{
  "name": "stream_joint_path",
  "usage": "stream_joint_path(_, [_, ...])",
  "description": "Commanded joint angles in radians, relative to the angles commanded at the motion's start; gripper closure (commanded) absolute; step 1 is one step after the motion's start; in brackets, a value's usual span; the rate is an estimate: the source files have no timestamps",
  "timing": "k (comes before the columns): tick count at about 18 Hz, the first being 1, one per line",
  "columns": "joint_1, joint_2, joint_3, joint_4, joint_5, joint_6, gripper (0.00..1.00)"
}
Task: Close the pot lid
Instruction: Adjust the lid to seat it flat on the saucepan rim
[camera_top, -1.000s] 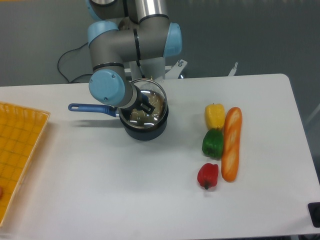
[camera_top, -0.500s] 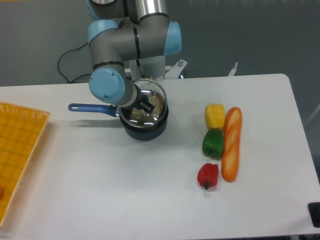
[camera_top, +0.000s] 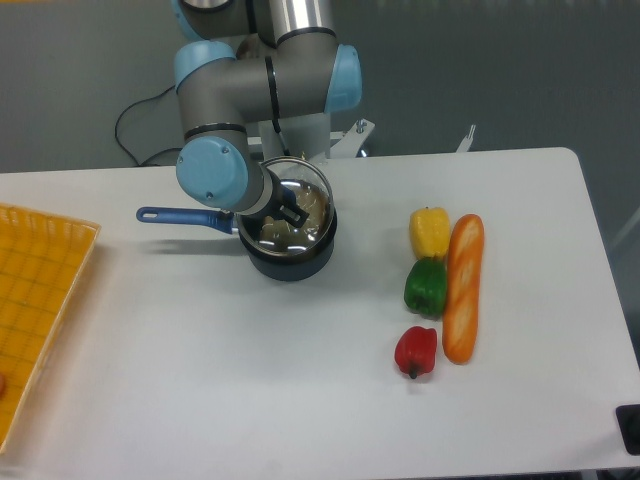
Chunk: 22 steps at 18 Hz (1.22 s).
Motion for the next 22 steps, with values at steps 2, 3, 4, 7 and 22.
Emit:
stream_joint_path(2, [-0.002, 0.0, 0.0, 0.0, 0.002, 0.0, 0.55])
stream_joint_path(3, [-0.002, 0.0, 0.0, 0.0, 0.003, 0.0, 0.55])
stream_joint_path(4, [-0.002, 0.0, -0.002, 0.0, 0.003, 0.0, 0.55])
stream_joint_path(7, [-0.002, 0.0, -0.002, 0.0, 0.005, 0.0, 0.54])
stream_joint_path(22, [-0.008, -0.005, -0.006, 0.002, 0.008, -0.005, 0.52])
